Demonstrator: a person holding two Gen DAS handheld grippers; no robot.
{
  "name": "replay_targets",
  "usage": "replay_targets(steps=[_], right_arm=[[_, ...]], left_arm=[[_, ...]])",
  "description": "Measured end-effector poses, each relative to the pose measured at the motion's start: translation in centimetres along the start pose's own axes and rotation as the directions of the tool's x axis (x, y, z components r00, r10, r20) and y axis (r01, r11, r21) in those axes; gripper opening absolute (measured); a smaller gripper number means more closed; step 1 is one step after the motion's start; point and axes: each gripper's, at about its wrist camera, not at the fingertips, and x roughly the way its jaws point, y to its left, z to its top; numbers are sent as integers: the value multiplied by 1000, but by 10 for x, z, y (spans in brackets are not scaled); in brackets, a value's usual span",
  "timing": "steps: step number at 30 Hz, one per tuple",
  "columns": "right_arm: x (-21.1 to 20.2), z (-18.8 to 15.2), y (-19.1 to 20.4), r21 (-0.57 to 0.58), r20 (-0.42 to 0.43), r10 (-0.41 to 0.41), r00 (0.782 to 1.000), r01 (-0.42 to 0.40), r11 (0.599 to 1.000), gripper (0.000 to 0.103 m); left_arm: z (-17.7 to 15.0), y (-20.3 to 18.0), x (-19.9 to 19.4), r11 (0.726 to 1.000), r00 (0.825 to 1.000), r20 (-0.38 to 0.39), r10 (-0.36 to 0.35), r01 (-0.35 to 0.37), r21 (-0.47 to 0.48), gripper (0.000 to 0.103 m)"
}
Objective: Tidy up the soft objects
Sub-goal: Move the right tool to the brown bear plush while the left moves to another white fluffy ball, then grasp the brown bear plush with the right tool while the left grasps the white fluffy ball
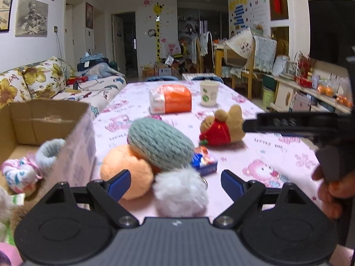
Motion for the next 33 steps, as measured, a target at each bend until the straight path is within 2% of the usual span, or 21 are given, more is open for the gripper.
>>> replay_targets(steps=[10, 12, 15, 20, 23, 26, 29, 33], right_arm=[[40, 7, 3, -35, -53, 0, 999, -2, 999, 103], [48, 10, 8, -73, -57, 8, 998, -12, 997, 103], [59, 13, 17, -159, -35, -30, 999, 24, 987, 103], [77, 12, 21, -226, -41, -29, 999, 19, 974, 103], [82, 9, 26, -290, -10, -57, 998, 51, 956, 103], [89, 8, 30, -328, -7, -90, 996, 83, 941, 103], [89, 10, 29, -334, -4, -94, 996, 87, 939, 103], [89, 11, 26, -323, -2, -85, 996, 80, 943, 103]], left_arm=[[-10, -5, 22, 1000, 998, -65, 5, -6, -20, 86], [-11, -4, 25, 1000, 998, -67, 7, -9, -23, 86], [-12, -4, 32, 1000, 997, -79, 4, -6, -27, 86], [-14, -5, 42, 1000, 995, -98, -2, 0, -22, 86], [-15, -5, 47, 1000, 995, -103, -5, 3, -23, 84], [-15, -4, 51, 1000, 993, -118, 0, -2, -20, 79], [-14, -1, 55, 999, 990, -138, -11, 4, -51, 64], [-15, 0, 52, 998, 991, -130, -18, 9, -69, 53]])
